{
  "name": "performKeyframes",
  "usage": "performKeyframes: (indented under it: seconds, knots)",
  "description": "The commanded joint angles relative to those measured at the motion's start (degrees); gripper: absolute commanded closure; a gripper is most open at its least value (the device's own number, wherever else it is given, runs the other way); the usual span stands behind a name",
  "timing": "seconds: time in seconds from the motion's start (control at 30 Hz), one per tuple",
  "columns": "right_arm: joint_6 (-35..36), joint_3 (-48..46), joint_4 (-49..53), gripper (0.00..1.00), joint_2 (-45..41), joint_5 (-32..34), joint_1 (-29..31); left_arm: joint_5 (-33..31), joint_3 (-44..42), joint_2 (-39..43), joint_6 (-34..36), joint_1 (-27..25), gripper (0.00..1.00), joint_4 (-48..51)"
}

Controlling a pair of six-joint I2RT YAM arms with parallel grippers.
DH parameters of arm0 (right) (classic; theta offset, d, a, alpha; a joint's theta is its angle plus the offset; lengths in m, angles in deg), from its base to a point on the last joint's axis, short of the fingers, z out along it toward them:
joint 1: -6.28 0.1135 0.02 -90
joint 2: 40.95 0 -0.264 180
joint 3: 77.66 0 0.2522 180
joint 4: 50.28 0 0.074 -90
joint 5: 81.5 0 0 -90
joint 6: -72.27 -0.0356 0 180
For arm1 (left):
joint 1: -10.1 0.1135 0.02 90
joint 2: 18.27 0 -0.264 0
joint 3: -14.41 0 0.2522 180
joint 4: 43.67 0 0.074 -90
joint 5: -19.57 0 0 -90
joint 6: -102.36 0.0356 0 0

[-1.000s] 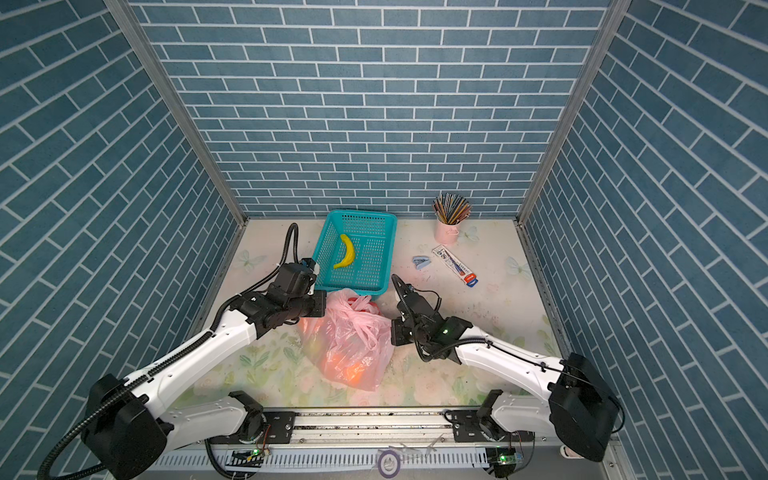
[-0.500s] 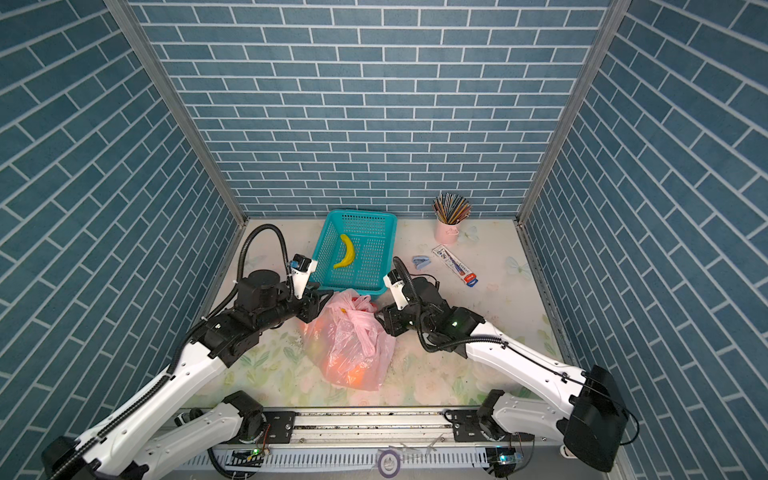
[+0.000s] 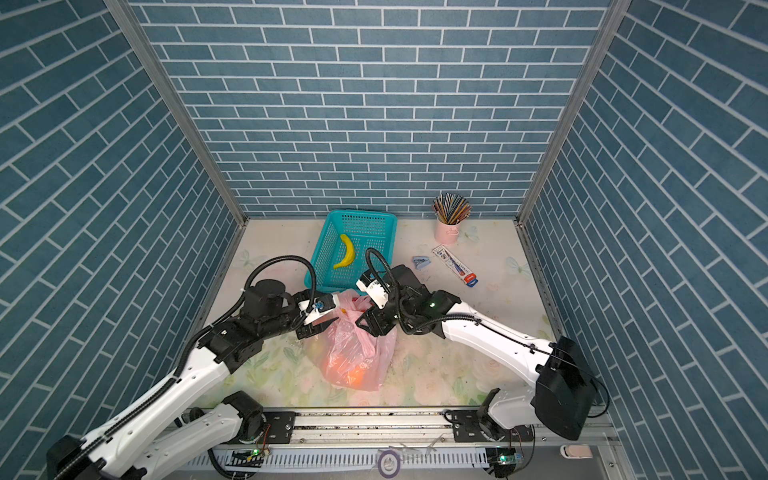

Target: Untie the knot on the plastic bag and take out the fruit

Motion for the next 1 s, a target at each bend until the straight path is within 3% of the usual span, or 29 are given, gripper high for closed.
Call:
performKeyframes:
  seconds: [0.0, 0.27, 0.4, 0.47, 0.57, 0.8, 0.97]
  knots:
    - [4.4, 1.5, 2.2, 0.41, 1.4, -1.3, 0.2, -0.3, 0.7, -2.2, 8.1, -0.1, 0.35, -1.0]
    - [5.3, 1.4, 1.9, 0.67, 3.0, -0.8, 0.2, 0.0, 0.8, -7.7, 10.1, 0.1, 0.35, -5.7]
    - [5.3, 1.3, 1.6, 0.83, 3.3, -0.6, 0.2, 0.1, 1.1, -10.1, 10.0, 0.1, 0.42, -5.7]
    - [5.3, 1.1, 1.2, 0.86, 3.1, -0.7, 0.1, 0.1, 1.0, -10.7, 9.7, 0.1, 0.46, -6.1]
    - [5.4, 1.1, 1.0, 0.90, 2.9, -1.1, 0.1, 0.4, 1.0, -11.2, 9.0, 0.0, 0.55, -7.0]
    - [5.2, 0.7, 0.6, 0.97, 2.2, -1.2, 0.1, -2.3, 0.8, -11.4, 6.4, 0.1, 0.99, -9.3]
    - [4.0, -0.9, -0.6, 1.00, -0.1, -0.1, 0.0, -7.9, 0.7, -11.3, 3.1, 0.2, 1.00, -10.8]
